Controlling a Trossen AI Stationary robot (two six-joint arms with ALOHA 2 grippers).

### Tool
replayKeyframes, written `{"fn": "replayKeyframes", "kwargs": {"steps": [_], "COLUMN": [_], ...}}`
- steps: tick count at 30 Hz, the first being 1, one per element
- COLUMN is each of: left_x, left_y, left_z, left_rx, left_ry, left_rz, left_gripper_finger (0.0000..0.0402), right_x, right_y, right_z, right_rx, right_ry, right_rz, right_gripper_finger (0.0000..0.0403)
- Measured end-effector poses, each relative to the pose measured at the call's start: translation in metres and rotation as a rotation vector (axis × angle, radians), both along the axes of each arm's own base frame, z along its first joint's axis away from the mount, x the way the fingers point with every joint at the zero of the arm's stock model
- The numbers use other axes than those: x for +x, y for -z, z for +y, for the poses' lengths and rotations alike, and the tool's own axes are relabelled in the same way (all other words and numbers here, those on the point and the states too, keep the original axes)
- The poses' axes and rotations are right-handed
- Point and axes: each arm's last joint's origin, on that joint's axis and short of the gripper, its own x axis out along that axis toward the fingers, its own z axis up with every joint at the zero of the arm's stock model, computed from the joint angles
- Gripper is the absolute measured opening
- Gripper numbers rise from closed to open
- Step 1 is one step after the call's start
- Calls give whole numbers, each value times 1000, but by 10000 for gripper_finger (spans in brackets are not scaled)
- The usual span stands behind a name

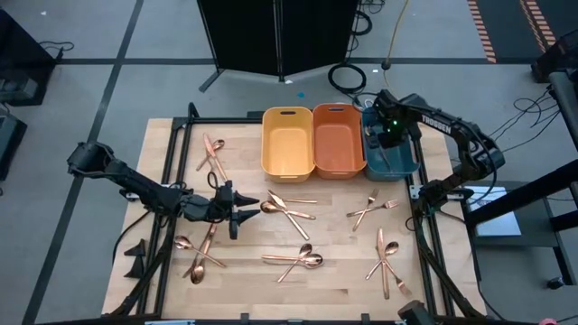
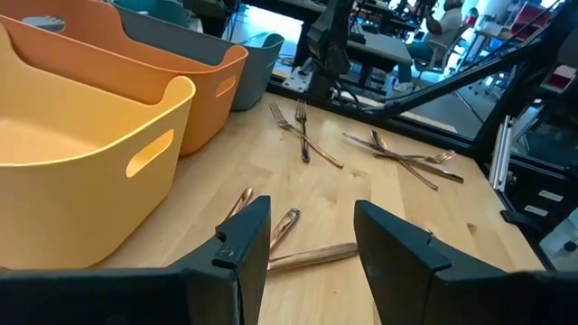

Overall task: Sort silverware
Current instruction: Put the copper knife into the blue bin

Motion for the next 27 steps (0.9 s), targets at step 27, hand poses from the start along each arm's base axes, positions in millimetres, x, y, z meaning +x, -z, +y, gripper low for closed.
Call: {"fn": "replayKeyframes", "kwargs": {"steps": [27], "left_x": [2], "left_y": [-13], "left_z": [4], "left_rx": [-176], "left_ry": [-98], "left_rz": [-159], "left_gripper_finger": [157], "right_x": [19], "right_y": [-103], "right_z": [133], "right_rx": [-542], "right_ry": [-315], "right_rz": [-709], "right_gripper_finger": [82]}}
